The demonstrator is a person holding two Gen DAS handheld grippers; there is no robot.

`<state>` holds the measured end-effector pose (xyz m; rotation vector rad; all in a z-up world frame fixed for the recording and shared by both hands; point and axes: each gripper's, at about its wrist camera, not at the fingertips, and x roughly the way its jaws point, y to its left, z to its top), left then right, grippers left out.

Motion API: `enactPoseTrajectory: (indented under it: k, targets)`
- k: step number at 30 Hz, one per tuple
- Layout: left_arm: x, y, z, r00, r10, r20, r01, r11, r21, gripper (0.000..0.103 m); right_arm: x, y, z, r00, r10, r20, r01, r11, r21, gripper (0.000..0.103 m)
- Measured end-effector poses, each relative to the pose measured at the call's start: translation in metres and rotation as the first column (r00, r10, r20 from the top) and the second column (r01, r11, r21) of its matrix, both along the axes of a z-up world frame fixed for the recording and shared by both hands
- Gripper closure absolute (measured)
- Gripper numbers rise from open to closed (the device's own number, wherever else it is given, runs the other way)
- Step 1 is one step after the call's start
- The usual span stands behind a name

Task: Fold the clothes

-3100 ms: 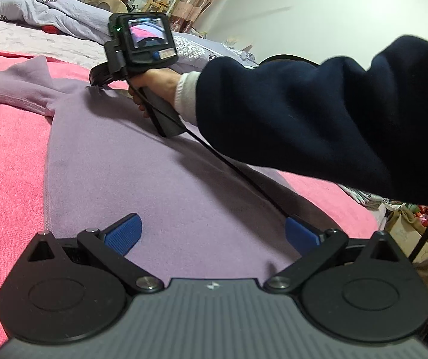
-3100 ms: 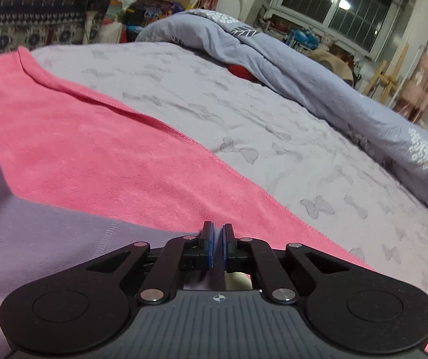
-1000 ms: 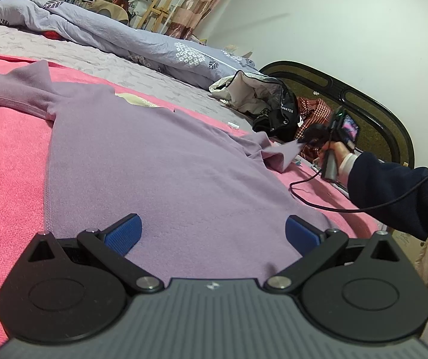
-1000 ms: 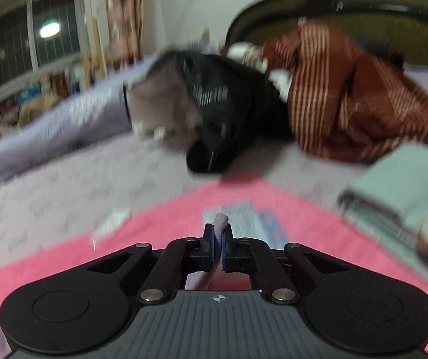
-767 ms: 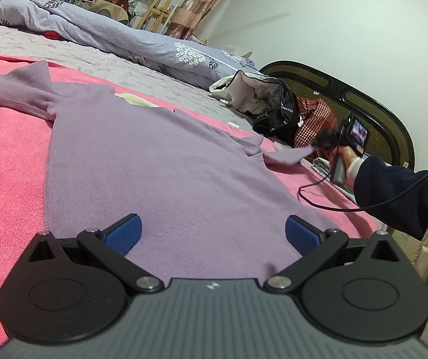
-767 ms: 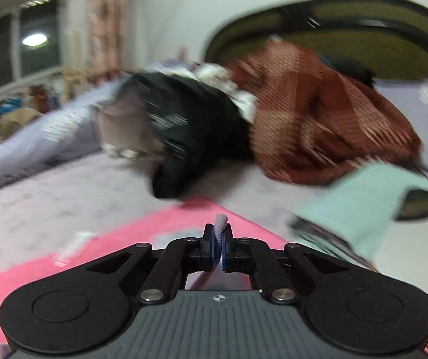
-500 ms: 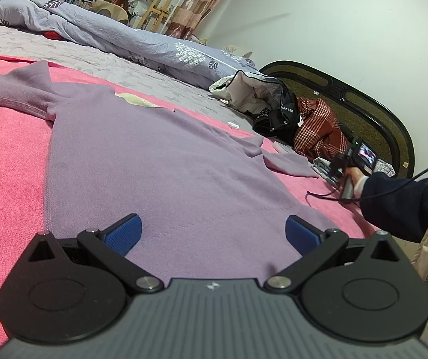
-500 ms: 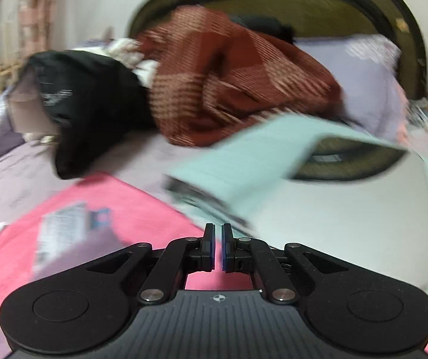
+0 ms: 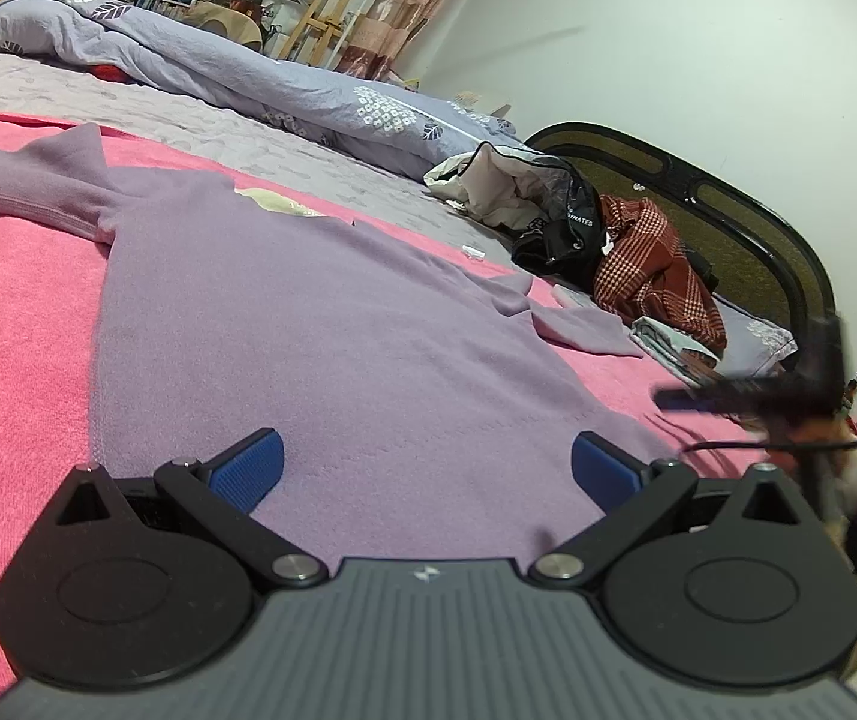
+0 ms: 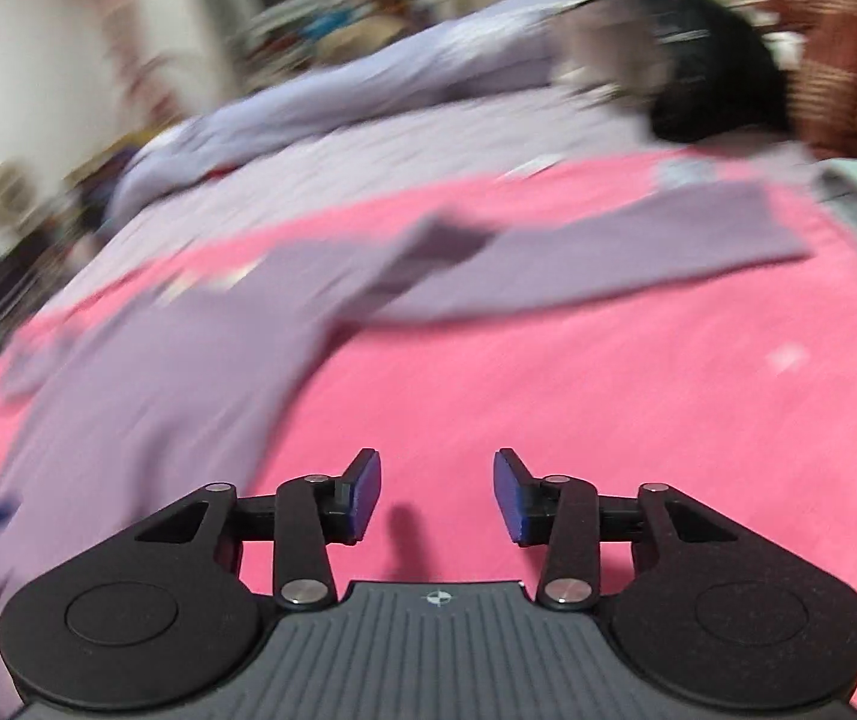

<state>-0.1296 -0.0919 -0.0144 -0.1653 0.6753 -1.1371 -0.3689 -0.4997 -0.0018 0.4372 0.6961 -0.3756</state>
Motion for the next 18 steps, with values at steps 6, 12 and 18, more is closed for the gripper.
enactPoseTrajectory:
  k: [6, 12, 18]
  targets:
    - [-0.008, -0.003, 0.011, 0.997, 0.079, -0.023, -0.078, 0.995, 0.064, 0.000, -0.024, 0.076, 0.007, 0.974, 0.225, -0.012, -0.224, 0.973, 0.052, 0.046]
    - [-0.029, 0.032, 0.026, 0.972, 0.209, -0.111, -0.201, 0.976, 0.079, 0.001, -0.051, 0.136, 0.014, 0.917, 0.399, -0.008, -0.396, 0.913, 0.097, 0.097]
    - [-0.059, 0.076, 0.039, 0.947, 0.311, -0.076, -0.294, 0.939, 0.178, 0.001, -0.066, 0.172, 0.021, 0.881, 0.473, -0.008, -0.470, 0.878, 0.089, 0.091]
